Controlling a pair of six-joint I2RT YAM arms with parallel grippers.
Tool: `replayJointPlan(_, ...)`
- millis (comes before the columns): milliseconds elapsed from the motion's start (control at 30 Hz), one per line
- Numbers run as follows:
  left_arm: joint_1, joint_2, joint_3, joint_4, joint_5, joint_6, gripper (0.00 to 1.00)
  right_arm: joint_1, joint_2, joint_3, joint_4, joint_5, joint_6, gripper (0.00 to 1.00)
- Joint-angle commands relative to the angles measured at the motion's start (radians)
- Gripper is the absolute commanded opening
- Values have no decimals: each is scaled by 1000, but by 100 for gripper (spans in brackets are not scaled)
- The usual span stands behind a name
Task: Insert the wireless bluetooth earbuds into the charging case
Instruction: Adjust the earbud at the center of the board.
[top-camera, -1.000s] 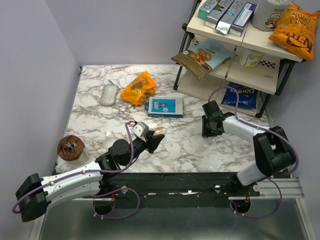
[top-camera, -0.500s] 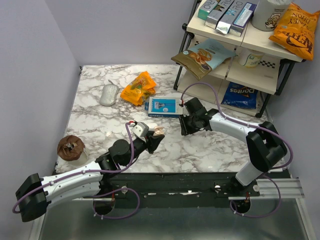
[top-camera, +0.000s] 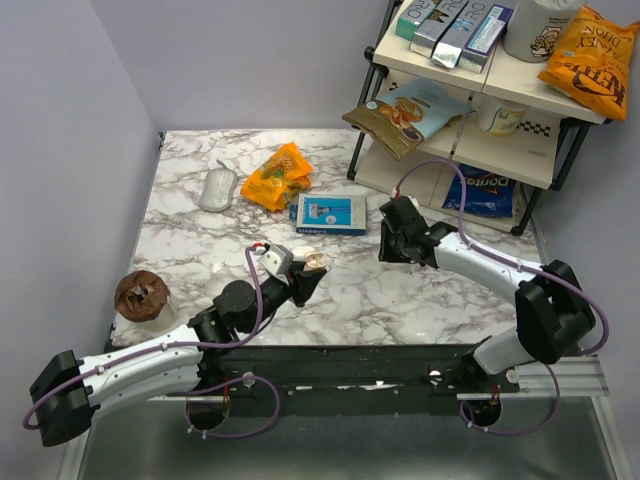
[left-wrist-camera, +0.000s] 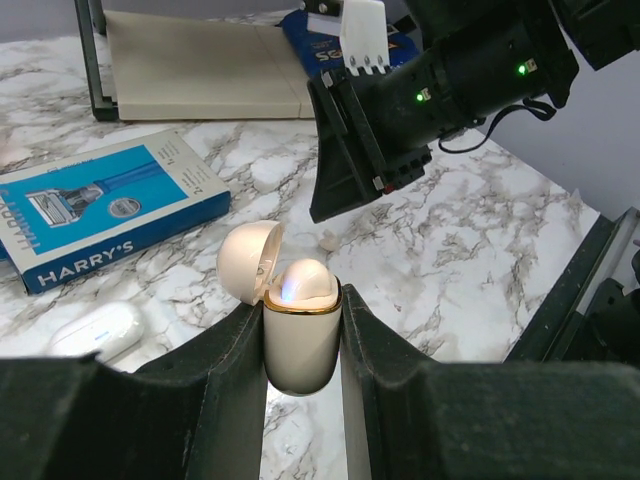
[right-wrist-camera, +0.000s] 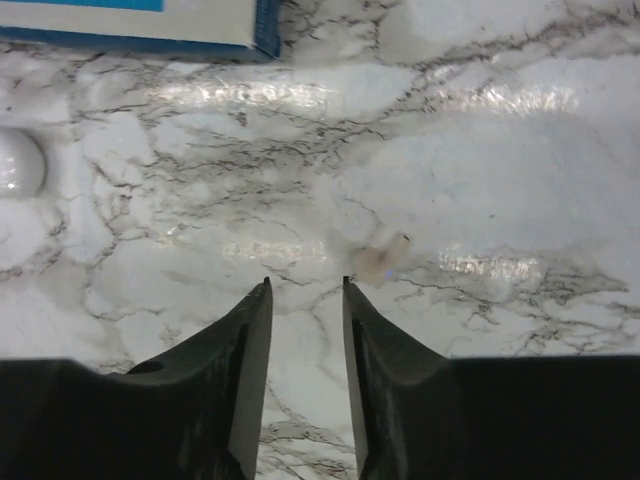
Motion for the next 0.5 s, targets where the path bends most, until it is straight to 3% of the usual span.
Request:
replayJointPlan(0,-5,-21,-6,4,-25,1,0,-36,6,-69,-53,86,139,34)
replayJointPlan(233,-6,-21,-14,16,-29,1,0,-92,13,-100,-47,58,90,17)
replayJointPlan(467,-8,-14,-16,16,-29,1,0,-92,105,-45,-38,14,61,8)
